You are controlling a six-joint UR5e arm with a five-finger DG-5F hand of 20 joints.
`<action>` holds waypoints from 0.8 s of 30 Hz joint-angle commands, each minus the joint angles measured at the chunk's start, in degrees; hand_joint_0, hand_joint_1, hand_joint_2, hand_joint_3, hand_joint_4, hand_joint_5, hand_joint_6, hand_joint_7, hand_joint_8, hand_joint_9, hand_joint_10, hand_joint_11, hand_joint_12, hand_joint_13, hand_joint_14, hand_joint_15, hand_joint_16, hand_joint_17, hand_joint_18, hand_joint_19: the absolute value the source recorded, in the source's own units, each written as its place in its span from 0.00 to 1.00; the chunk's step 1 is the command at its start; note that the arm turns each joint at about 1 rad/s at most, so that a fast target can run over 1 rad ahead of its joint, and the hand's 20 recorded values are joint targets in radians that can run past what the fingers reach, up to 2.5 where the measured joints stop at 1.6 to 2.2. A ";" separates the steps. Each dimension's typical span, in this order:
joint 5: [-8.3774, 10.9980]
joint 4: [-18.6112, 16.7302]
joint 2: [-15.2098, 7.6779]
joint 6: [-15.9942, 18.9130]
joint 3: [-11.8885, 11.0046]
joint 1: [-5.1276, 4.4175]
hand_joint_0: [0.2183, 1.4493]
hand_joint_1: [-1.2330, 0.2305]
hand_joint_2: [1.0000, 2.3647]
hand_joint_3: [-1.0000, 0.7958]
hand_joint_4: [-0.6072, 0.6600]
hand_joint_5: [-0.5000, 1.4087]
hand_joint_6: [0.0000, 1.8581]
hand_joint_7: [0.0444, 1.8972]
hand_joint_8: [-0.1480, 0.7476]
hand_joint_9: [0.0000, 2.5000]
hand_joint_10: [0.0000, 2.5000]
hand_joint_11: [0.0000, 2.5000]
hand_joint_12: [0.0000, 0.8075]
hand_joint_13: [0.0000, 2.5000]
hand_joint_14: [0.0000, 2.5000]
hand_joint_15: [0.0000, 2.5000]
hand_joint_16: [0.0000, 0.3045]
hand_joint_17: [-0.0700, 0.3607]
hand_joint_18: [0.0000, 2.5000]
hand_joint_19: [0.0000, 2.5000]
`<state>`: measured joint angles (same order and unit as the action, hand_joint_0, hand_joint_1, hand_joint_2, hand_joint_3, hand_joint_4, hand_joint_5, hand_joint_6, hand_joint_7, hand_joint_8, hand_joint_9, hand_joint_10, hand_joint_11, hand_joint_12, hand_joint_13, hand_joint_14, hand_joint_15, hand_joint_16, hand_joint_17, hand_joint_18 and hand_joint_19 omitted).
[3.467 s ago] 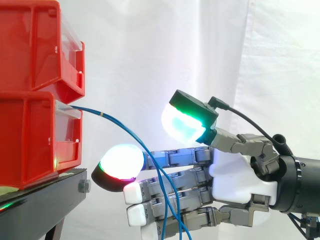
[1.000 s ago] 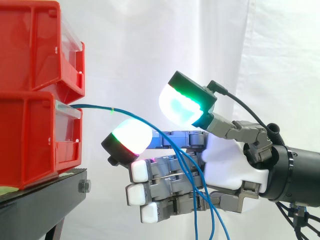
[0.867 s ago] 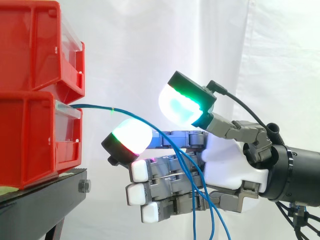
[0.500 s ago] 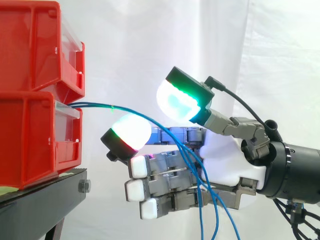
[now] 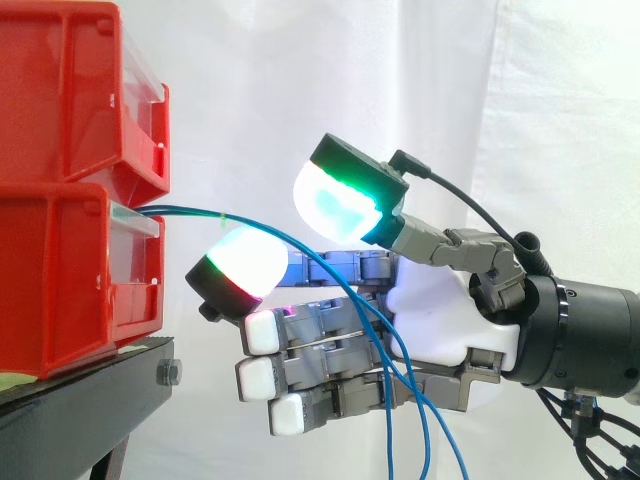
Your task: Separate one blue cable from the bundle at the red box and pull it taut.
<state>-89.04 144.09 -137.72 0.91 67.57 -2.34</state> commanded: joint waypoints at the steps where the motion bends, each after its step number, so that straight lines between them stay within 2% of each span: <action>1: -0.08 0.14 0.00 -0.12 -0.15 -0.04 0.32 0.42 0.01 0.39 0.61 0.18 0.37 0.55 0.52 0.31 0.01 0.23 0.45 0.31 0.01 0.18 0.16 0.42 0.27 0.24; 8: 0.00 0.14 0.00 -0.12 -0.33 -0.12 0.31 0.41 0.01 0.41 0.60 0.17 0.39 0.54 0.52 0.31 0.00 0.24 0.45 0.31 0.01 0.18 0.16 0.42 0.27 0.24; 11: 0.09 0.23 0.00 -0.03 -0.33 -0.12 0.30 0.40 0.01 0.39 0.61 0.17 0.42 0.50 0.52 0.31 0.00 0.24 0.45 0.31 0.01 0.18 0.16 0.42 0.27 0.24; 24: 0.18 0.23 0.00 -0.03 -0.42 -0.12 0.28 0.42 0.00 0.32 0.62 0.17 0.45 0.51 0.54 0.32 0.00 0.24 0.47 0.32 0.01 0.18 0.16 0.42 0.28 0.25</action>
<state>-88.86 144.32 -137.73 0.88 67.22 -2.46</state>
